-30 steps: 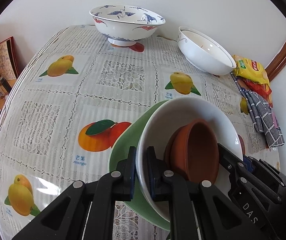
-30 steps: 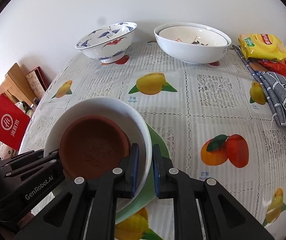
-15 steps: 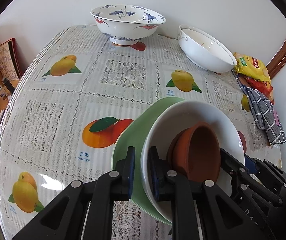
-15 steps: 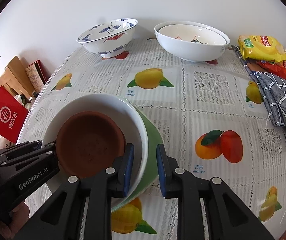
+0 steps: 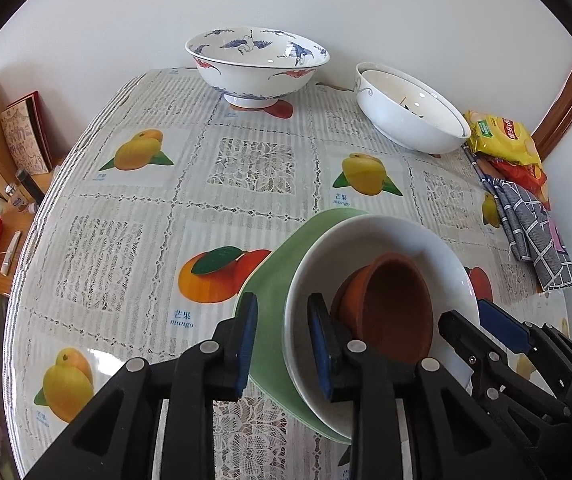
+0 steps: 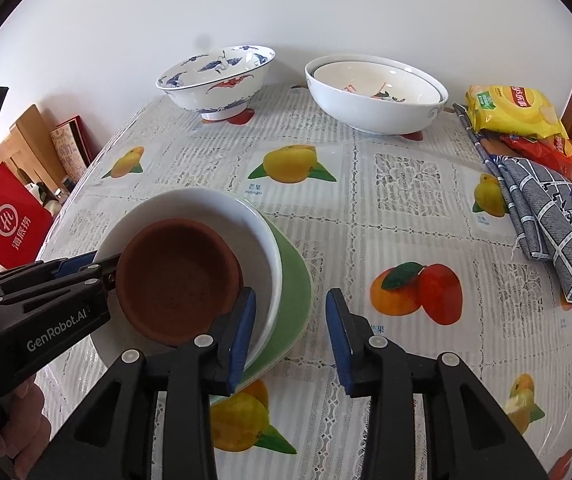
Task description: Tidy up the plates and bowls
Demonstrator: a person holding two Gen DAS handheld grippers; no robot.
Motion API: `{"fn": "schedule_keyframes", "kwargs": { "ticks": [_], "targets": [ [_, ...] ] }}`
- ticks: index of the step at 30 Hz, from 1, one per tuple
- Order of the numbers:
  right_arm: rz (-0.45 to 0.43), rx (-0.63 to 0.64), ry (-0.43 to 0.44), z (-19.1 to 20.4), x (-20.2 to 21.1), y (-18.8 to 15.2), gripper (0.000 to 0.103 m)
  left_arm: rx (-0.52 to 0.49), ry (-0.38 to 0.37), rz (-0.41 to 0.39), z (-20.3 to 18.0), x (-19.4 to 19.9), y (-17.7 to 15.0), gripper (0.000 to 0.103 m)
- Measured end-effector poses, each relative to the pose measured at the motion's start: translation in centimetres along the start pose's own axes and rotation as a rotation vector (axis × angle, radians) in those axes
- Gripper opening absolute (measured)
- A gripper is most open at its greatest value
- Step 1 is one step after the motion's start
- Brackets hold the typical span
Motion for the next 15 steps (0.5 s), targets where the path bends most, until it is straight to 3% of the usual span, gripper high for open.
{"fn": "schedule_keyframes", "kwargs": {
  "ticks": [11, 15],
  "targets": [
    [-0.026, -0.015, 0.031, -0.1, 2.9, -0.9, 0.036, 0.0, -0.009, -0.04, -0.4, 3.5, -1.2, 0.026],
    [-0.048, -0.03, 0.026, -0.7, 4.9, -1.7, 0.036, -0.021, -0.027, -0.072, -1.5, 5.8, -1.8, 0.033]
  ]
}}
Point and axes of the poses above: each gripper's, at about its wrist camera, not at the fingertips, and x roughly against the way its jaws point, z to its left, y to its top, the point moved 8 cm from there along -x, roughly the way its jaws point, and after that the axes turned 11 degrees about -x, right-handed, at the moved point
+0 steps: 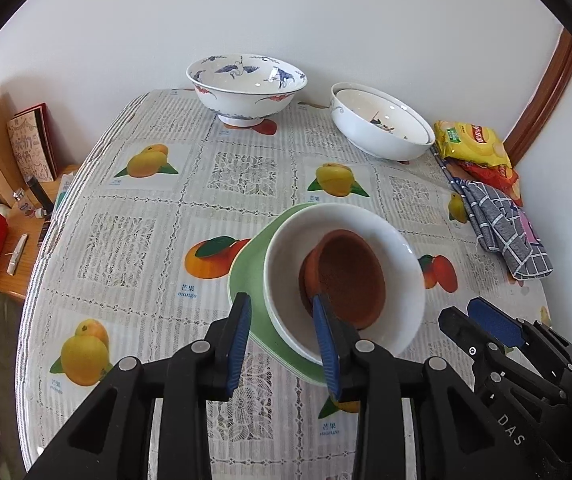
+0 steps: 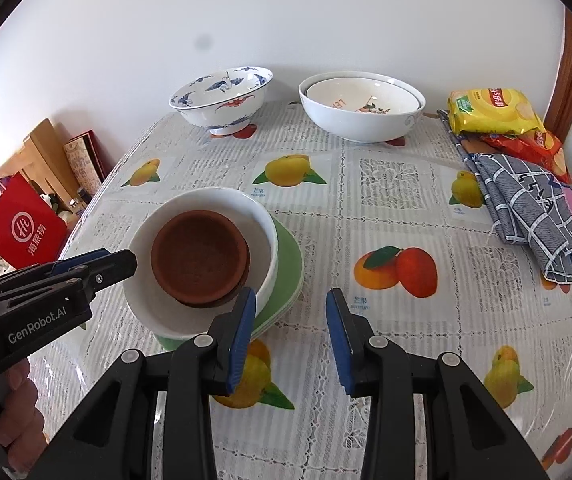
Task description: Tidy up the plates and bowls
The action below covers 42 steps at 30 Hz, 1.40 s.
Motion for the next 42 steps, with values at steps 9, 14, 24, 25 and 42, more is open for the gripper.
{"fn": "schedule_keyframes", "kwargs": {
  "ticks": [9, 14, 24, 25, 42],
  "targets": [
    [-0.067, -0.041, -0.085, -3.3, 6.7, -1.5, 0.045, -0.028, -0.044, -0.102, -3.8, 5.6, -0.7, 0.04],
    [-0.12, -0.112, -0.12, -6.1, 10.5, -2.0, 0.054, -0.063, -0.047, -0.145, -6.1, 8.0, -1.4, 0.05],
    [-0.187, -0.142, -0.164, -9.0, 15.3, -3.8, 0.085, -0.132, -0.036, -0.194, -11.0, 11.1, -3.4, 0.072],
    [-0.195, -0.146, -0.166, -9.2, 15.7, -4.0, 0.085, -0.13, -0.04, -0.193, -11.2, 11.2, -3.6, 0.072],
    [-0.239, -0.169, -0.198, -10.1, 19.5, -6.1, 0.093, -0.144, 0.006, -0.231, -11.6, 14.0, -4.9, 0.083]
  ]
}}
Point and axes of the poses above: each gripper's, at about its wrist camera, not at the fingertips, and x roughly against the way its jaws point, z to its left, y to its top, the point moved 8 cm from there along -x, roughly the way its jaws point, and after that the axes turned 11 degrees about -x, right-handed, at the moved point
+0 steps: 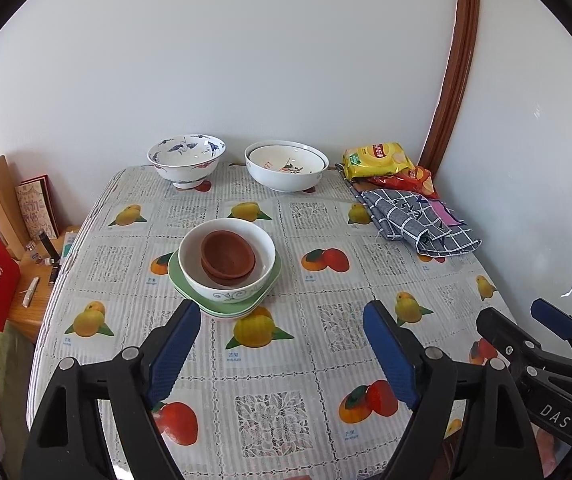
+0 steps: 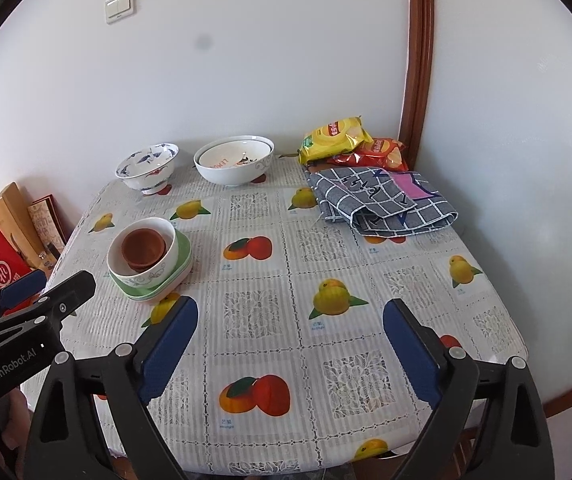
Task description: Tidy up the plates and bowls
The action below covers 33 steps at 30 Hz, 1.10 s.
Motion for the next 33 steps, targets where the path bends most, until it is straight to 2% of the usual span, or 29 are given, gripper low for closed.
{"fn": "schedule_keyframes", "kwargs": {
  "ticks": [14, 33],
  "targets": [
    [-0.015, -0.014, -0.004, -0.6, 1.0, -0.1, 0.093, -0.002, 0.013, 0.001, -0.2, 0.3, 0.0, 0.089],
    [-0.011, -0.026, 0.004, -0.7, 1.1, -0.1, 0.093, -0.006, 0.018, 0.006, -0.4, 0.1, -0.2, 0.089]
  ]
}}
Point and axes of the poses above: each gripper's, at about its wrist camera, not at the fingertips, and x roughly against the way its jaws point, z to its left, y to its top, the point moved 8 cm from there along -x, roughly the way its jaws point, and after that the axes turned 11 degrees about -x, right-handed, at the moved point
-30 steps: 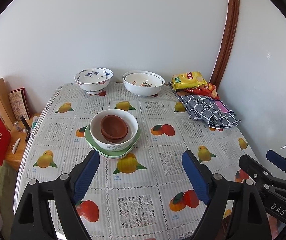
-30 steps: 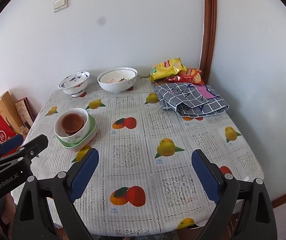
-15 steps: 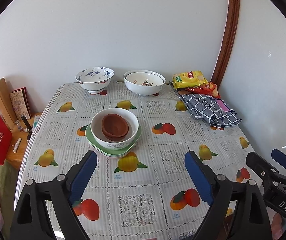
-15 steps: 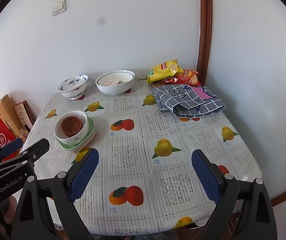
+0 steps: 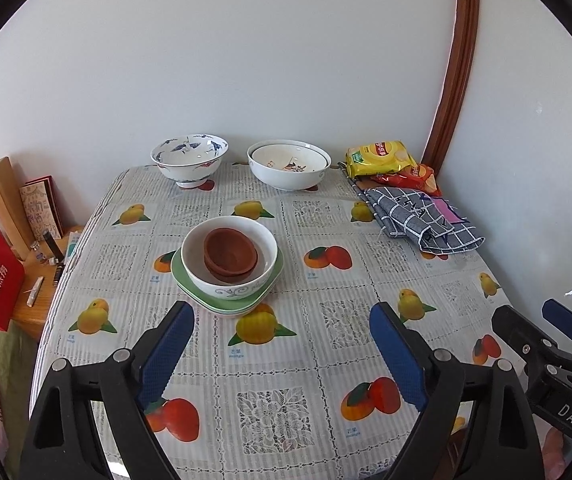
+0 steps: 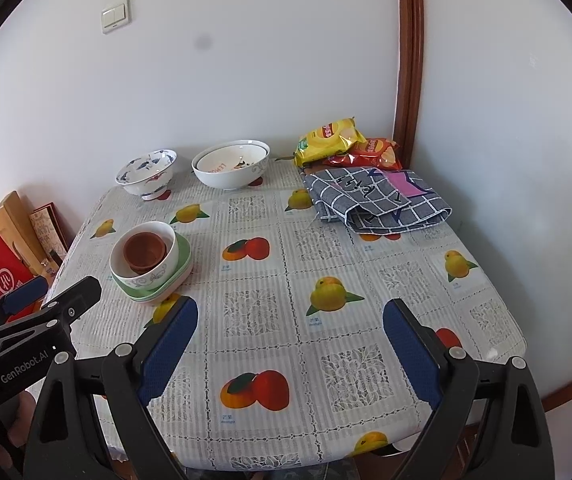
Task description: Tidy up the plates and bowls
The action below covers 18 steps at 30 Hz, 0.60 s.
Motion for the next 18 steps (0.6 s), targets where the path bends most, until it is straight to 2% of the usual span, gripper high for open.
{"fn": "schedule_keyframes", "kwargs": {
  "ticks": [18],
  "targets": [
    [0.0, -0.011, 0.002, -0.21, -0.21, -0.02, 0.093, 0.003, 0.003, 0.009, 0.02, -0.4, -0.2, 0.089]
  ]
}}
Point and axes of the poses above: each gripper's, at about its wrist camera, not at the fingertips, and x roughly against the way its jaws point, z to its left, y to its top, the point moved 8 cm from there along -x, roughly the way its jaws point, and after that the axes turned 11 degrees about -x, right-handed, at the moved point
